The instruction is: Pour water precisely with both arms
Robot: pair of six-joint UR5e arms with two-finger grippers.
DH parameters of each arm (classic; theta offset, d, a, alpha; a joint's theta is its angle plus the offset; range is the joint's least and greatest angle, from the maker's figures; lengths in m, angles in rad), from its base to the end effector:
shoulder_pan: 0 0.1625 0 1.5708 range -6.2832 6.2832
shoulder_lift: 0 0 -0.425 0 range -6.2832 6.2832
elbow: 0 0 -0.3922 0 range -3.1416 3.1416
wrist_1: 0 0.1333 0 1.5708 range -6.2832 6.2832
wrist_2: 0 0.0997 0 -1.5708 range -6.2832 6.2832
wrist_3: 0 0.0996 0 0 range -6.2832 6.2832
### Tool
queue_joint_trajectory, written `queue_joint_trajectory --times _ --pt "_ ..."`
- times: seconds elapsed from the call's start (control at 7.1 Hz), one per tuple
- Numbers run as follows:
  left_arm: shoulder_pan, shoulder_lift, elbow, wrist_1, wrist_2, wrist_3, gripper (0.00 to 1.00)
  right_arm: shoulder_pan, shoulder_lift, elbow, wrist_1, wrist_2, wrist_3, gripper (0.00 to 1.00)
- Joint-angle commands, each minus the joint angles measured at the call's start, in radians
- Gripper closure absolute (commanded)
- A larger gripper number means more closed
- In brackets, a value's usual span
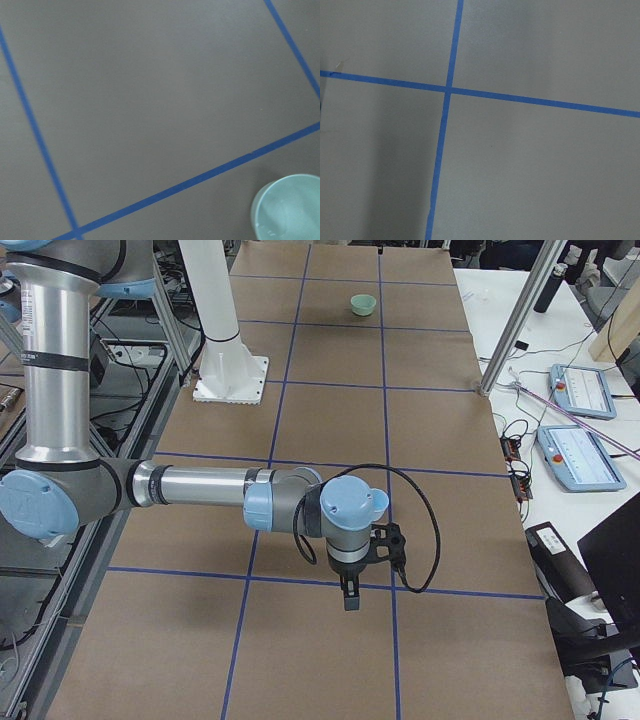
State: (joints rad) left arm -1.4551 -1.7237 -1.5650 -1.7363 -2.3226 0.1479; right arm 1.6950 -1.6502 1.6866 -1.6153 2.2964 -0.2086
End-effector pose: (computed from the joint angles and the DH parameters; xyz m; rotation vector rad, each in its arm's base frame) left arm 0.0010 -0.5737 0.5636 0.3113 0.7447 0.3667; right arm 0.1233 -0.4455 0.6472 0.1126 -0.7170 -0.0777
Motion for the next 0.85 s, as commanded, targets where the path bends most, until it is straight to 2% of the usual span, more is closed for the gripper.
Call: queue_joint_trajectory --times 0.0,0.42,0.56,0.7 --pt "-0.109 0.012 0.006 0.194 0.005 0.215 0.0 -0.002 0.0 -0.002 -0.001 0.0 0.0 0.0" --pt "-0.14 0.082 -0.009 0.189 0.0 0.194 0.0 -0.012 -0.002 -0.005 -0.003 -0.002 0.0 0.0" --pt "-0.142 0.079 -0.012 0.19 0.0 0.099 0.0 -0.014 -0.002 -0.008 -0.002 -0.002 0.0 0.0" --pt "-0.142 0.113 -0.009 0.176 0.002 0.09 0.0 -0.014 -0.002 -0.008 -0.001 -0.002 0.0 0.0"
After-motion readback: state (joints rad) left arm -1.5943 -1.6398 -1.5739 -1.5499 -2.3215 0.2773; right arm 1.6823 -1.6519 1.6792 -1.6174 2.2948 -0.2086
